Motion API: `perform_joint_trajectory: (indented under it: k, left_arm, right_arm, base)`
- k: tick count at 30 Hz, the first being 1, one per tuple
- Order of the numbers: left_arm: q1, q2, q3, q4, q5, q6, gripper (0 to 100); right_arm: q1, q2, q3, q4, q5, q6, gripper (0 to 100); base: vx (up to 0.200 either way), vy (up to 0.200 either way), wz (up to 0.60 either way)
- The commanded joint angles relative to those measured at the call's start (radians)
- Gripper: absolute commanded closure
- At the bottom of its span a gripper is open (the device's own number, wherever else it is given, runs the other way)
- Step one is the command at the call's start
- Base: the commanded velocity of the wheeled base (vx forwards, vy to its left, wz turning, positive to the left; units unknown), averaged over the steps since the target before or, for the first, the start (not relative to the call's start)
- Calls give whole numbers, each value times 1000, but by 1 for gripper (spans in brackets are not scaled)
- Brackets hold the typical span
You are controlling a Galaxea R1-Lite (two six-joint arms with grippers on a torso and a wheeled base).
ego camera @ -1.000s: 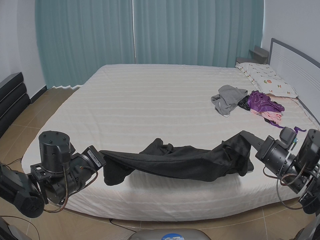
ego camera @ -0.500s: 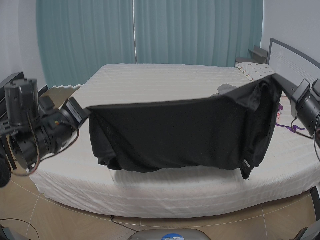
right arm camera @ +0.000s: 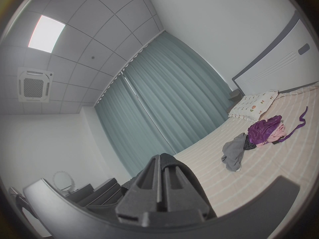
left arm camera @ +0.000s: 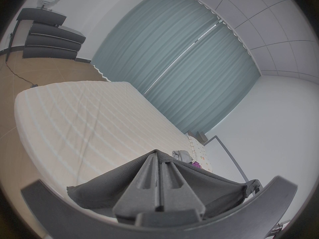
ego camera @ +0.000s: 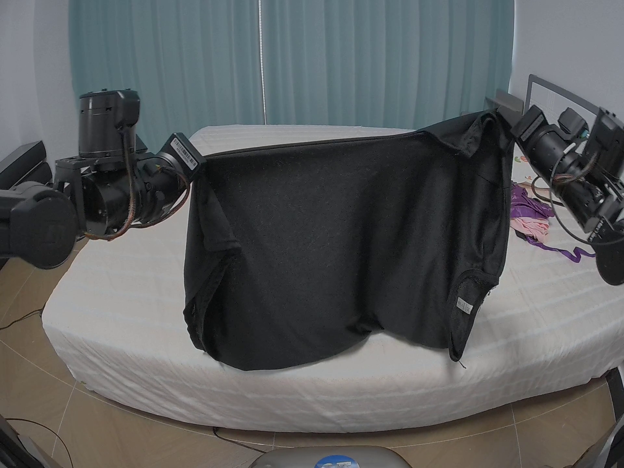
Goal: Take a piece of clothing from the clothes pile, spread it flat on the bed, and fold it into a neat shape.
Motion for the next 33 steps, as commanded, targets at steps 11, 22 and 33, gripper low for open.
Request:
perform_joint_trajectory:
  k: [11,22,33]
  left_arm:
    - [21,306,-197,2,-10,-2,100]
    - [21,530,-262,-7,-4,-85,100]
    - [57,683,-281,-101,-10,-91,100]
  right_arm:
    - [-13,396,-183,-36,-14,-46,100]
    - [-8,581,-215,-128,-14,-43,100]
    - [-16,784,-249,-194,-22,-35,100]
  base:
    - [200,0,0]
    - [18,0,0]
    - [0,0,0]
